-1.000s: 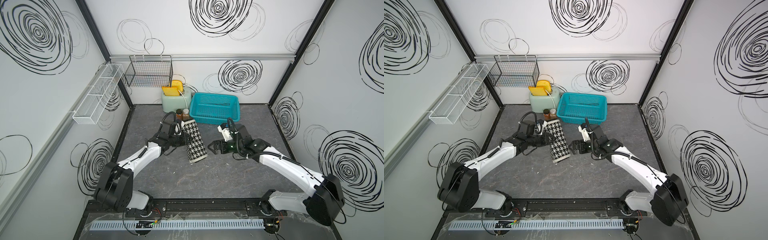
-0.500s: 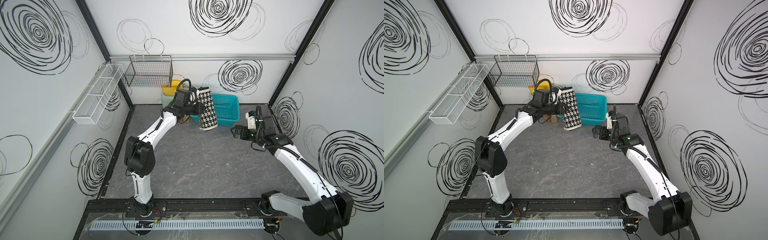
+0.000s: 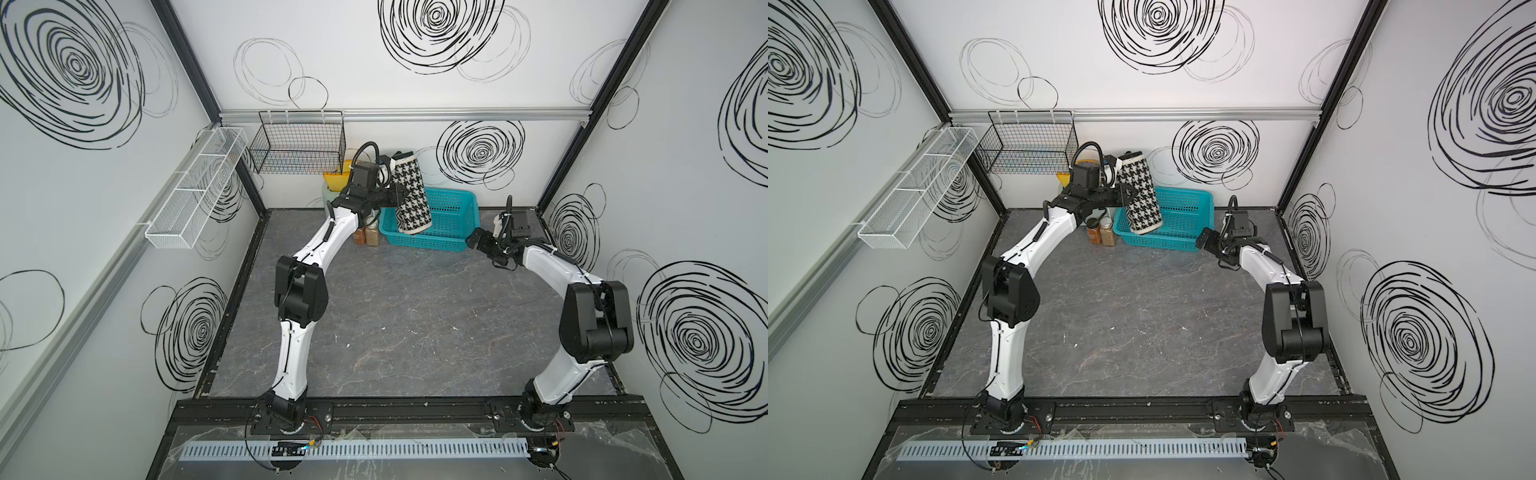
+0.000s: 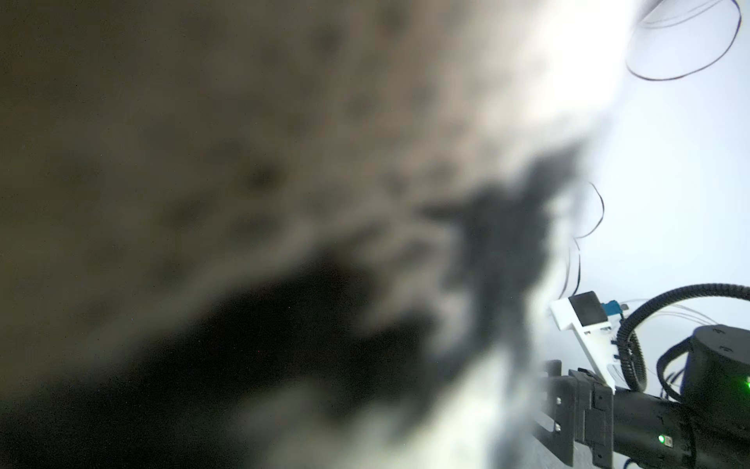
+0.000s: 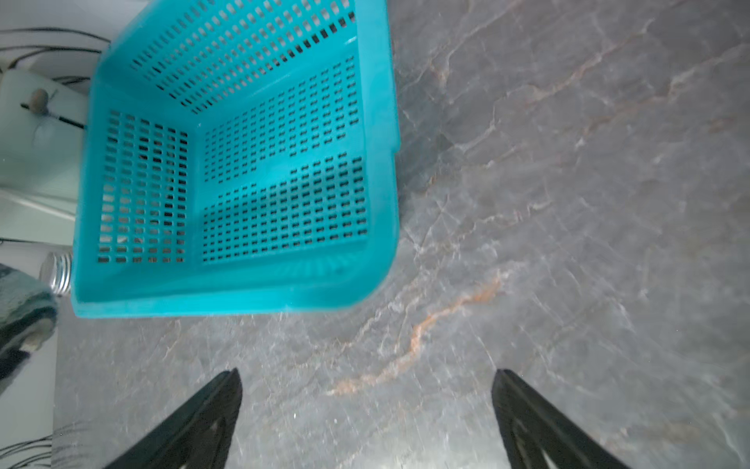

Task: Roll up the scarf and place it into the basket
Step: Move the basket to the center of the board.

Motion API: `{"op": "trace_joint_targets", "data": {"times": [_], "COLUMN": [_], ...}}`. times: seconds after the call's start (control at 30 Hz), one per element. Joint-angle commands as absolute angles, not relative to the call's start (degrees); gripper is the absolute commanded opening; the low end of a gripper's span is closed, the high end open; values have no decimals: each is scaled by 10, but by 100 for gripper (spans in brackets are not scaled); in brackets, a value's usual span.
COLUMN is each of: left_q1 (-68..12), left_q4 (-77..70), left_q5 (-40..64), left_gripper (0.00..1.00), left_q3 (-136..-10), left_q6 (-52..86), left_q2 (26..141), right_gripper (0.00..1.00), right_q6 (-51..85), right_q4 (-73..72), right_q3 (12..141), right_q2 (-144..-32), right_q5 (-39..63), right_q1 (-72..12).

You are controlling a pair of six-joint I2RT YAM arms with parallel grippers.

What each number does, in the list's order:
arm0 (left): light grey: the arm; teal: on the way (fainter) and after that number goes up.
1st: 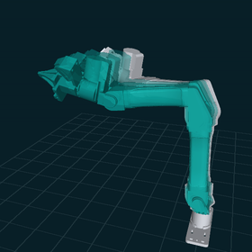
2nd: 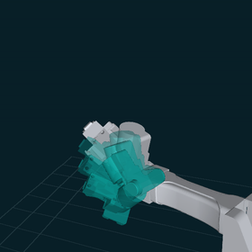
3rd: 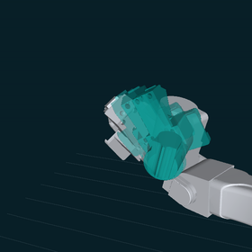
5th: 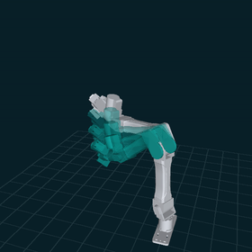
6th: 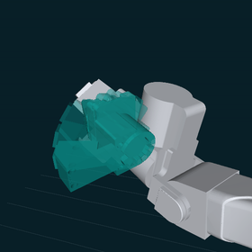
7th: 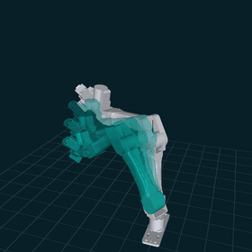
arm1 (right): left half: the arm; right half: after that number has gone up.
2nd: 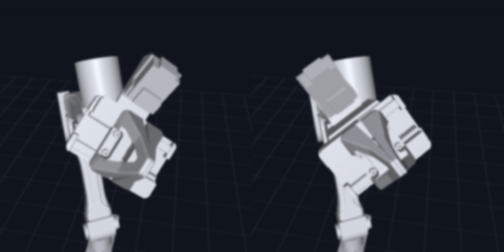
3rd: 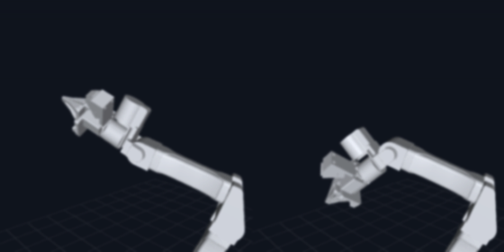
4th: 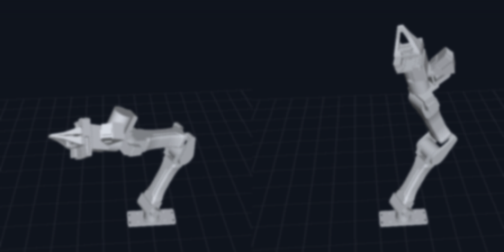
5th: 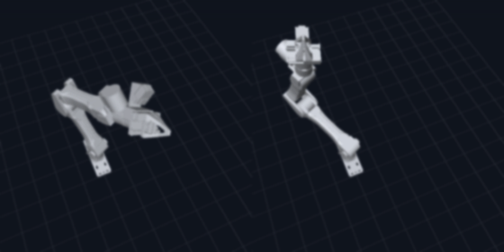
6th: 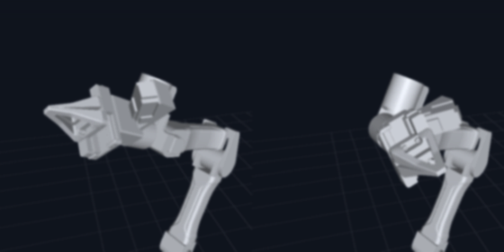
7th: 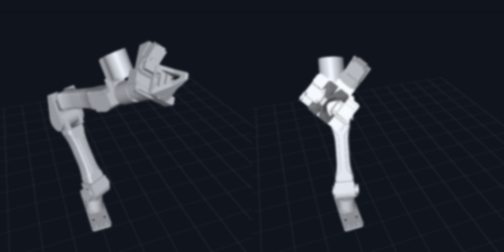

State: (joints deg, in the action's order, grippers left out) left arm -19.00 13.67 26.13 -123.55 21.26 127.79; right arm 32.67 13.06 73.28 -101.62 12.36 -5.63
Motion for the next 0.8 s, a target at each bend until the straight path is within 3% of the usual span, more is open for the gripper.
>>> {"op": "trace_joint_targets", "data": {"times": [0.0, 0.27, 0.6, 0.77], "left_q1": [-191, -187, -170, -172], "left_q4": [69, 10, 24, 88], "left_q5": [278, 313, 336, 323], "left_gripper": [0, 0, 0, 0], "left_q3": [-1261, -1194, -1177, -1212], "left_q6": [211, 238, 234, 214], "left_q2": [1282, 1255, 1240, 1246], "right_gripper": [99, 88, 32, 11], "right_q6": [364, 425, 407, 388], "right_q4": [54, 59, 78, 98], "right_q3": [763, 819, 862, 831], "right_q2": [-1059, -1157, -1196, -1164], "right_q5": [139, 123, 125, 125], "right_q1": [-53, -52, -47, -48]}}
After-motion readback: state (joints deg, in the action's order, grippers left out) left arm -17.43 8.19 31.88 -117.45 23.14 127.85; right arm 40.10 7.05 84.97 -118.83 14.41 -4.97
